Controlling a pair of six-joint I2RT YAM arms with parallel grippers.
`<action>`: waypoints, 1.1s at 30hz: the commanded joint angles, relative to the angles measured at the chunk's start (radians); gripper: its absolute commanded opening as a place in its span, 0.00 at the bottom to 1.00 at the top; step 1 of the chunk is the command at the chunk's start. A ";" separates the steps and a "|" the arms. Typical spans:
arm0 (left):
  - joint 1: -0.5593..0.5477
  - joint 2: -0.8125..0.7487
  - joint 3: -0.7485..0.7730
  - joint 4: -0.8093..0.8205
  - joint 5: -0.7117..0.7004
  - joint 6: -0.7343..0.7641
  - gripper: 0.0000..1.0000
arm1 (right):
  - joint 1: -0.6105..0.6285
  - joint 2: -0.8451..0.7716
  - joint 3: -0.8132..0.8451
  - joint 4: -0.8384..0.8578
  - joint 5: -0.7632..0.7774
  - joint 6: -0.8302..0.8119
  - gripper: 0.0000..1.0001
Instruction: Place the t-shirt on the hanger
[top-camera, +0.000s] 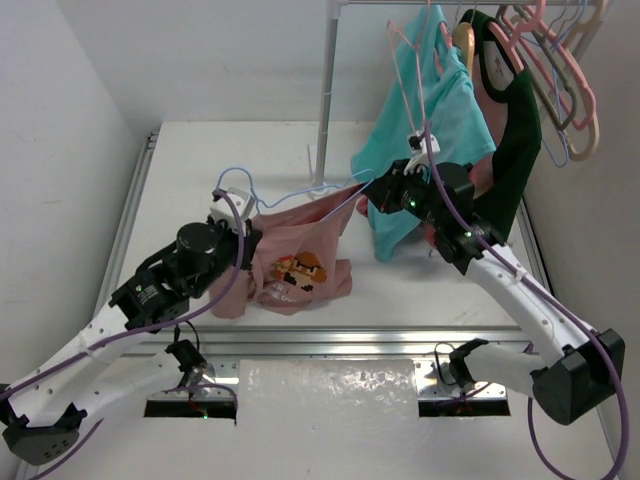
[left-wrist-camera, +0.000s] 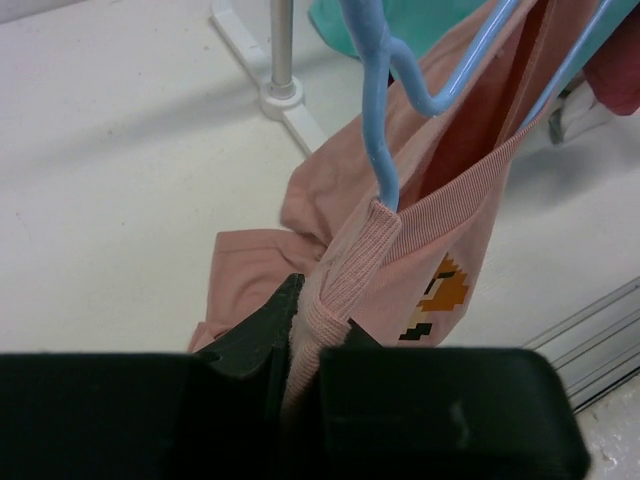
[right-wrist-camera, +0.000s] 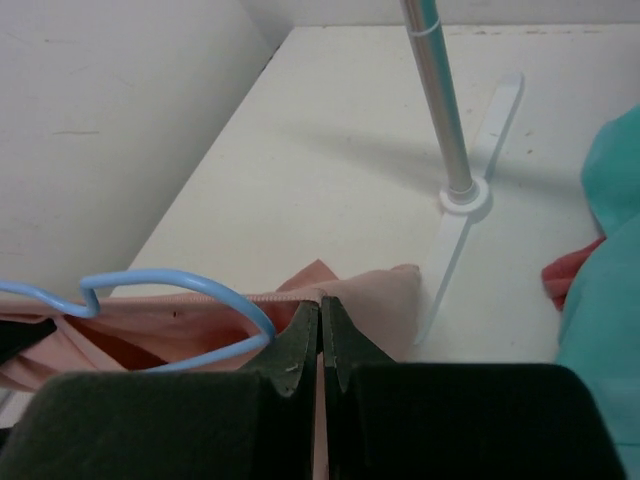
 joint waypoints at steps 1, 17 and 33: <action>0.005 -0.015 0.013 0.020 -0.023 0.022 0.00 | -0.034 -0.006 0.127 -0.111 0.154 -0.095 0.00; 0.000 0.099 0.030 -0.023 -0.026 0.025 0.00 | -0.045 0.043 0.371 -0.311 0.310 -0.270 0.00; -0.013 0.230 0.058 -0.061 -0.072 0.005 0.00 | -0.160 0.100 0.511 -0.343 -0.034 -0.267 0.00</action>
